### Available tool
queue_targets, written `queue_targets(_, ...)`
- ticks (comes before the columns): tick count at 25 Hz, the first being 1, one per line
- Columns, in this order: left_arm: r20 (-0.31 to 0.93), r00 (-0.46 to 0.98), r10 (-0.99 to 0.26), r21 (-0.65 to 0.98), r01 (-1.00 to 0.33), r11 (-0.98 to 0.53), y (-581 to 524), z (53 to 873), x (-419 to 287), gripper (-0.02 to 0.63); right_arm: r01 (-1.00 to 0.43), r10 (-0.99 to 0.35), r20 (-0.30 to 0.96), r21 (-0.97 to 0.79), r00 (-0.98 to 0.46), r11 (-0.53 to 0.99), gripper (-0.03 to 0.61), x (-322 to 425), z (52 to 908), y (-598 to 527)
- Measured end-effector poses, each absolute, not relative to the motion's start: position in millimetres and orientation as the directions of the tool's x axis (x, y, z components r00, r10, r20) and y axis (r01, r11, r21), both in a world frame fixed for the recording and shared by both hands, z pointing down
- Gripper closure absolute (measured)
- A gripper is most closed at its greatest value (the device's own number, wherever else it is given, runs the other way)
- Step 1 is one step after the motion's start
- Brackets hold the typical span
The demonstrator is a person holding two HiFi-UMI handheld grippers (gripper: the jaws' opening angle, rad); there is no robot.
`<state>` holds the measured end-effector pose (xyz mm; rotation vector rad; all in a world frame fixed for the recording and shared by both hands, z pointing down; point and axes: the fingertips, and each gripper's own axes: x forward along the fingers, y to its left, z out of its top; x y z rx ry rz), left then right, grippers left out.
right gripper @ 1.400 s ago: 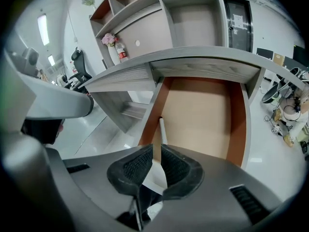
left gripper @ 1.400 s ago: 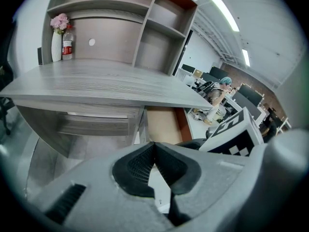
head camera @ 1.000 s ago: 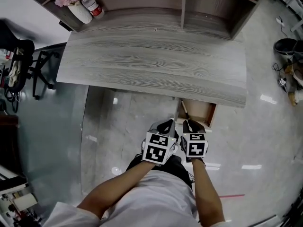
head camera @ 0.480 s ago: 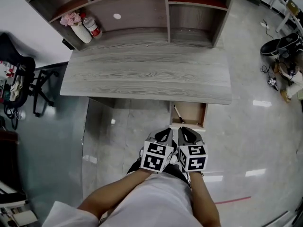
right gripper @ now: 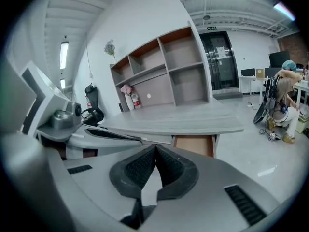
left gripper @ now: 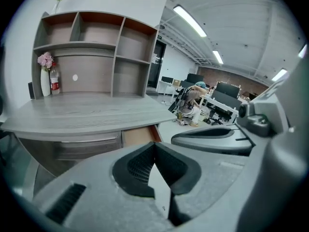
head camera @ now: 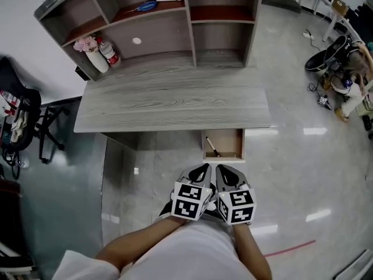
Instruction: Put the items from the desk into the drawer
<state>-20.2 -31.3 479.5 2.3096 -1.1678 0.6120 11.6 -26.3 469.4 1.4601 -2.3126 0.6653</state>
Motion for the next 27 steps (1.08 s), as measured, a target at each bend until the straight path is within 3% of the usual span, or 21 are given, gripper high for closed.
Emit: queue_targets(27,0.562,0.545,-0.622,0.212,-0.822,-0.528,-19.5,477.8,-14.5,0.612,-0.902,-0.758,0.491,-0.202,-0.430,0.381,0.577,14.9,466.4,-15.3)
